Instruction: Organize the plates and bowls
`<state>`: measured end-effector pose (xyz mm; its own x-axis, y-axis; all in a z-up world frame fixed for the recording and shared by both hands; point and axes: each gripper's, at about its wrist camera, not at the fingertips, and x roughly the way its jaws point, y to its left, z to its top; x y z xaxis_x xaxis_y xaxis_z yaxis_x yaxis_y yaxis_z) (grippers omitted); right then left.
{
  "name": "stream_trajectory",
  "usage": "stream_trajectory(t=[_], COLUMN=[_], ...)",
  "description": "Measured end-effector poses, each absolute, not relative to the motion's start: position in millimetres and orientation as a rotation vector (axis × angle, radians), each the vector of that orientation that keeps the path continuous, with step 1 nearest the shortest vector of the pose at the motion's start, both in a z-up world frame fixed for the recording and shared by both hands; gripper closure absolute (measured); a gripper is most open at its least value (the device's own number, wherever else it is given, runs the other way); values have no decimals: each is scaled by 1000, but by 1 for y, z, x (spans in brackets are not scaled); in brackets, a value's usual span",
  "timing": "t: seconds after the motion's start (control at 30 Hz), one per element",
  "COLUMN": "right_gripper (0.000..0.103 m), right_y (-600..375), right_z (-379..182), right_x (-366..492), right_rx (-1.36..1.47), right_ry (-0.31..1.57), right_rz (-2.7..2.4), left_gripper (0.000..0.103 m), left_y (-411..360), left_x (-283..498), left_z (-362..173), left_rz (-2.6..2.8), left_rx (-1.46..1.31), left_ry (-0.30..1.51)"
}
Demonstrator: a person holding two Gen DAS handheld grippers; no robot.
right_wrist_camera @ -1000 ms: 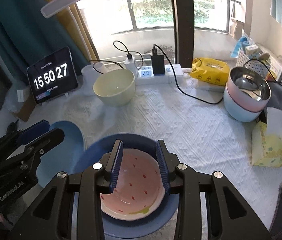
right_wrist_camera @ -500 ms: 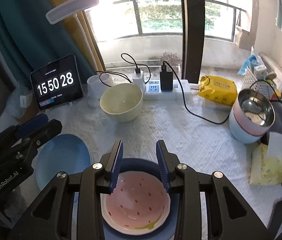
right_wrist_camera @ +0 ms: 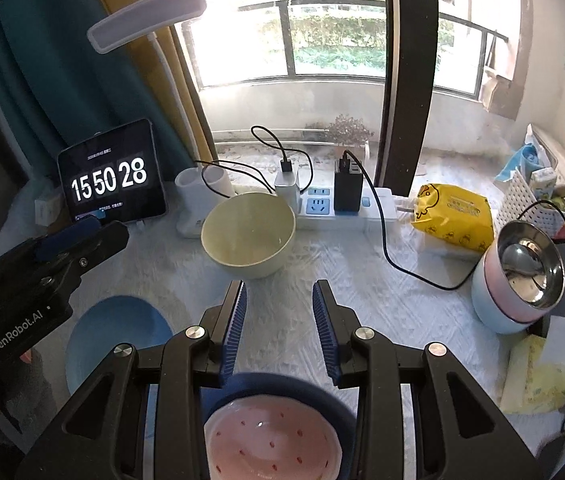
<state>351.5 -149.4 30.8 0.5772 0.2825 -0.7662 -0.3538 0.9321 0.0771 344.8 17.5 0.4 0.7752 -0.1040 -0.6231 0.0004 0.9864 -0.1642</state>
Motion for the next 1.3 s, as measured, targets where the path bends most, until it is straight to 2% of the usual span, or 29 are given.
stream_trajectory(t=[0.77, 1.3], right_gripper=[67, 67], right_y=[-156, -123], right_z=[-15, -64], right_x=[449, 493], right_rx=[5, -63], right_ry=[1004, 1127], right_rz=[382, 422], left_gripper=[57, 57], left_y=[16, 29], left_x=[416, 450], left_z=[-60, -99], left_rz=[-34, 45], left_rx=[-164, -180], left_ry=[828, 919])
